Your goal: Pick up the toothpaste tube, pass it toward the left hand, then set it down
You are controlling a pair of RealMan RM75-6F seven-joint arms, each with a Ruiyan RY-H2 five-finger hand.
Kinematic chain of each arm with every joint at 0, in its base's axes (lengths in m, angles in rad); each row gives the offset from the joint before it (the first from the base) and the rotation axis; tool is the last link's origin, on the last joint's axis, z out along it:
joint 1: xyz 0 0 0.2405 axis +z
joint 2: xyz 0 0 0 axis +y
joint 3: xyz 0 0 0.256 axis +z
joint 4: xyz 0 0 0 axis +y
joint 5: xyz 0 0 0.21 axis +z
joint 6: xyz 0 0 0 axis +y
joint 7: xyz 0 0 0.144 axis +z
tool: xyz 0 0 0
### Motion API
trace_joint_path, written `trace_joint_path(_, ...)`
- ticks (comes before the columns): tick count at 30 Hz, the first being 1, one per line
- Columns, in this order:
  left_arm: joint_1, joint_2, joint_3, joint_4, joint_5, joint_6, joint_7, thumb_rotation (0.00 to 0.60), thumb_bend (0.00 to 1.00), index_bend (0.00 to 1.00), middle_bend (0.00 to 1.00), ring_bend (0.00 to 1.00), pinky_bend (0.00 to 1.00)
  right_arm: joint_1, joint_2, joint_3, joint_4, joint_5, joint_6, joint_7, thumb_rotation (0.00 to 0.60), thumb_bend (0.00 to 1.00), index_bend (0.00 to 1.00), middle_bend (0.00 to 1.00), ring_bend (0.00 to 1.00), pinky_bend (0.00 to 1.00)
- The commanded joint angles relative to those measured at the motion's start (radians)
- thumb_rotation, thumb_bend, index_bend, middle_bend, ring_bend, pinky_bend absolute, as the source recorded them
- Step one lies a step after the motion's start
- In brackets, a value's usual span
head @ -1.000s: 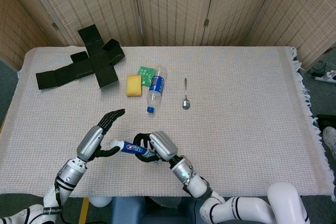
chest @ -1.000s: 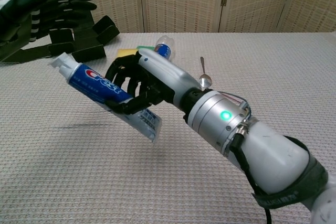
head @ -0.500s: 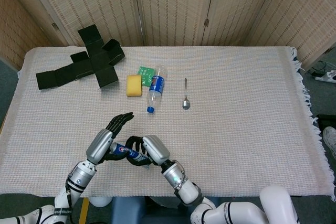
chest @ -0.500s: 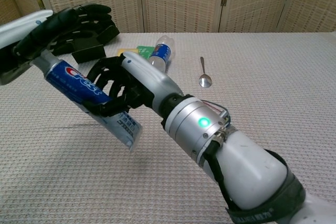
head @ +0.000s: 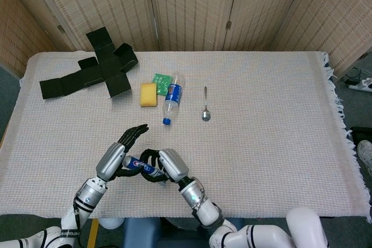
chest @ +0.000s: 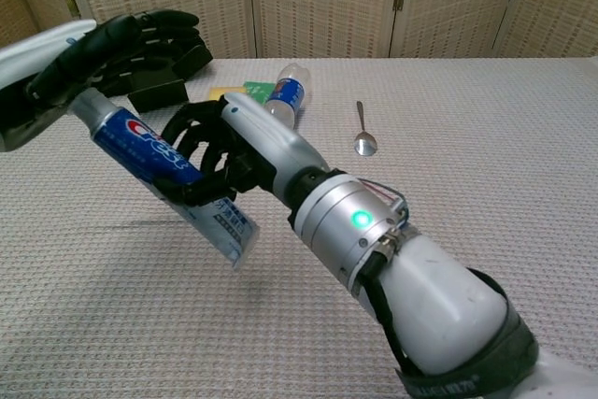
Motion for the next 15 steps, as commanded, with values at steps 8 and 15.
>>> trace_joint_path(8,0.023,0.078,-0.013,0.02,-0.005,0.039,0.03,0.078,0.15,0.03,0.06,0.03,0.0,-0.002,0.196,-0.022,-0.069,0.084,-0.108,-0.23,0.6,0.81,0.85,0.71,0.77,0.66)
trace_joint_path(15,0.044,0.139,0.0,0.027,-0.036,0.031,0.135,0.076,0.15,0.03,0.06,0.04,0.0,0.039,0.331,-0.039,-0.146,0.294,-0.198,-0.545,0.6,0.81,0.71,0.6,0.65,0.57)
